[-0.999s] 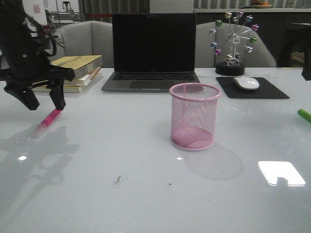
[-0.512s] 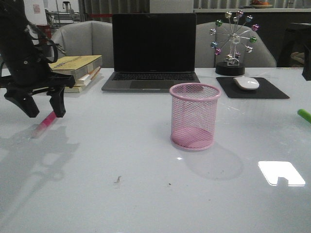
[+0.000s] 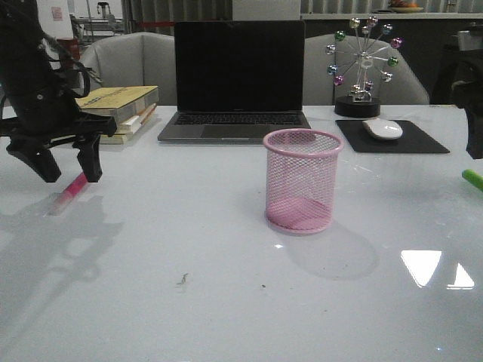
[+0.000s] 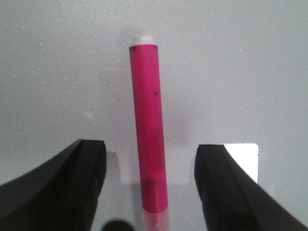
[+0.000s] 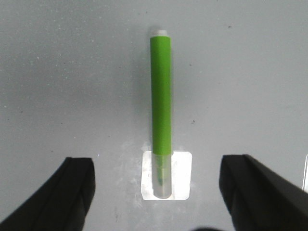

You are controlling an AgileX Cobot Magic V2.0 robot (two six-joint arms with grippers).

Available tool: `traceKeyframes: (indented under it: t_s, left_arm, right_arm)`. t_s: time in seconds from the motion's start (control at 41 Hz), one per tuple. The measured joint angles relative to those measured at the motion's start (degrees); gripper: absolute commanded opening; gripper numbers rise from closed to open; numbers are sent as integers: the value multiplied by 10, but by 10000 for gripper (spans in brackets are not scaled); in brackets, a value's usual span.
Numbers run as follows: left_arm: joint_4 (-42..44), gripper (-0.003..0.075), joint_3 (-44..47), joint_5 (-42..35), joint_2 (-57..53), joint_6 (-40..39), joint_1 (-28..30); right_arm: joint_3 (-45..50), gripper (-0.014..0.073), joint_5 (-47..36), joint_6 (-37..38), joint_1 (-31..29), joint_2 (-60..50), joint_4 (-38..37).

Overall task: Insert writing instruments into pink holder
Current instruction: 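Close the right gripper around the green marker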

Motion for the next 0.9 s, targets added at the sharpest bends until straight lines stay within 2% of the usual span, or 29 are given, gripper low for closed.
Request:
traceKeyframes:
  t_s: [0.365,0.902]
  left_arm:
    - [-1,455,0,1,0,0,0]
    - [-1,455,0,2,0,0,0]
  right_arm:
    - [0,625,-47,0,0,39,0]
    - [-59,625,-26,0,-33,90,1]
